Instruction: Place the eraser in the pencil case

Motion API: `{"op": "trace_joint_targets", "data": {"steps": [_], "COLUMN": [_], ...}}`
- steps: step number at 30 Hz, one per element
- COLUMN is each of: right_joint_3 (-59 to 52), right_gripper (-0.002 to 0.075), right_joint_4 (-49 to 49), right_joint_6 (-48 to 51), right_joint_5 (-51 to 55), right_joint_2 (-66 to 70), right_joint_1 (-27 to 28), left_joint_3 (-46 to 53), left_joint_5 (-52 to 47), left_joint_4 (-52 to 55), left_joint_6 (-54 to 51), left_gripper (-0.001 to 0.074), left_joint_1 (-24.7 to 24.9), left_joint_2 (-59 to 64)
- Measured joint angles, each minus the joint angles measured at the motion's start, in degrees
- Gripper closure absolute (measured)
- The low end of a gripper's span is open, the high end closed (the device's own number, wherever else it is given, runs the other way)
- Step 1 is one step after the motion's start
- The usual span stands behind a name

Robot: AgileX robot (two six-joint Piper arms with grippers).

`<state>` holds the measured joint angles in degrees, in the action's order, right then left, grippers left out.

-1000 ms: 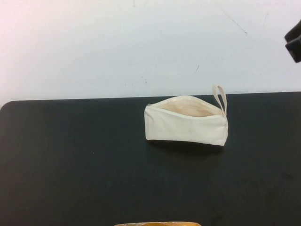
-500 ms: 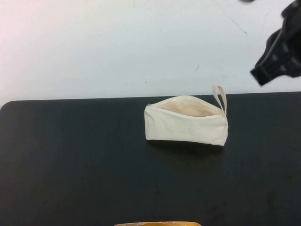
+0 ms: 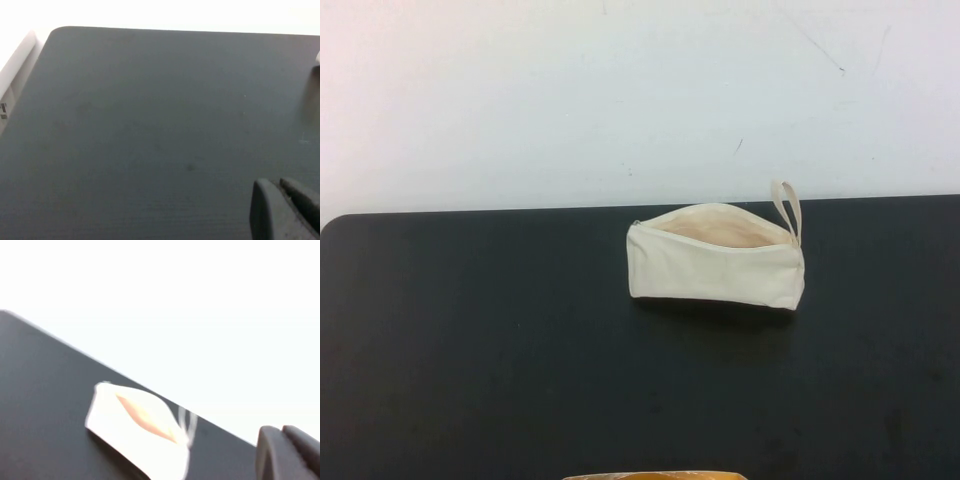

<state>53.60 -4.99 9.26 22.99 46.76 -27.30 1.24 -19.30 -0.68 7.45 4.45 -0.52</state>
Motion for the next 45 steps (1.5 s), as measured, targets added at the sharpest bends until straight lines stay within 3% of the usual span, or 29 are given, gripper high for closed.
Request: {"op": "trace_joint_targets", "data": {"steps": [4, 12, 19, 32, 45], "right_joint_3": [-15.0, -35.4, -46.2, -54.2, -55.2], "right_gripper": [0.0727, 0.0727, 0.0727, 0.0727, 0.0727], "right_joint_4": [3.6, 5.0, 5.0, 5.3, 5.4], "right_joint_6": [-0.7, -0.8, -0.8, -0.8, -4.8], "right_joint_5": [-6.9, -8.7, -9.0, -9.0, -3.5], "right_joint_2": [-11.3, -32.2, -43.4, -45.9, -47.3], "right_joint_1": [8.4, 24.8, 33.1, 34.9, 34.9], "left_joint_3": [0.0, 0.0, 0.0, 0.0, 0.0], "left_joint_5": [0.0, 0.0, 0.0, 0.0, 0.0], "left_joint_4": [0.0, 0.0, 0.0, 0.0, 0.0], "left_joint_6": [0.0, 0.0, 0.0, 0.0, 0.0], "left_gripper": [0.0737, 0.0737, 0.0737, 0.0737, 0.0738], "left_joint_1": [0.0, 0.0, 0.0, 0.0, 0.0], "left_joint_2": [0.0, 0.0, 0.0, 0.0, 0.0]}}
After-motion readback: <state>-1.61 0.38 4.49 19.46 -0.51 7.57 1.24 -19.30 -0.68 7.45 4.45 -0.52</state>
